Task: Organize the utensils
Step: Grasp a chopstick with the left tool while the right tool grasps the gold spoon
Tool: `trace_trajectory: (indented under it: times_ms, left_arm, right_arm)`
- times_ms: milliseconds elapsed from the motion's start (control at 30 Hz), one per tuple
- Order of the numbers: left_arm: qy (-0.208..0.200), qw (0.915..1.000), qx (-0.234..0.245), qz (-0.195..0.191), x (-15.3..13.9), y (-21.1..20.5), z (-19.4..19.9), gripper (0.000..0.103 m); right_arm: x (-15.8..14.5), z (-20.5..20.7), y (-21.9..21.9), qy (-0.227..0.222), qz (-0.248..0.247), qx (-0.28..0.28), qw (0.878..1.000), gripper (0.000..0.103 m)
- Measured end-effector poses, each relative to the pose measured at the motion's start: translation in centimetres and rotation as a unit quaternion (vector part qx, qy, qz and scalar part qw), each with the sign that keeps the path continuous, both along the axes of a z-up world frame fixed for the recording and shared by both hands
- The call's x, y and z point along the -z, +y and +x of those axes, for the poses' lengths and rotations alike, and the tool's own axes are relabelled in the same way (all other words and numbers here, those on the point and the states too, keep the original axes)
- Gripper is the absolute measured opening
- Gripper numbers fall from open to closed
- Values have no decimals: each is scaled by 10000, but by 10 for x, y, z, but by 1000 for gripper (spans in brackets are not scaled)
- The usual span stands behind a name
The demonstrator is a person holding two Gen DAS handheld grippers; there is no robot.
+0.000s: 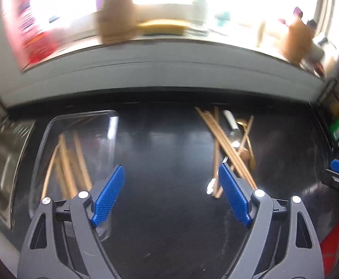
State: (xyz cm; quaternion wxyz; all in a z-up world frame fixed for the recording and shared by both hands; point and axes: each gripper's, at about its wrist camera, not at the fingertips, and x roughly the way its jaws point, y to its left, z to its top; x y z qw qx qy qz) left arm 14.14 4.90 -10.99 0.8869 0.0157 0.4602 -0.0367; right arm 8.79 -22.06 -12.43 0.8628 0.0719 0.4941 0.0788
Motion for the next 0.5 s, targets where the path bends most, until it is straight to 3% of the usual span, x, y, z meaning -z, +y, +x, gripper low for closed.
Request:
trace_trajectory:
  times_ms: [233, 500]
  left_arm:
    - [87, 9988, 424, 220, 31, -27, 39, 81]
    - [388, 9940, 941, 394, 99, -51, 92, 80]
  right_arm:
    - [17, 22, -14, -4, 10, 61, 10000, 77]
    - [65, 90, 2, 221, -148, -262, 9993, 77]
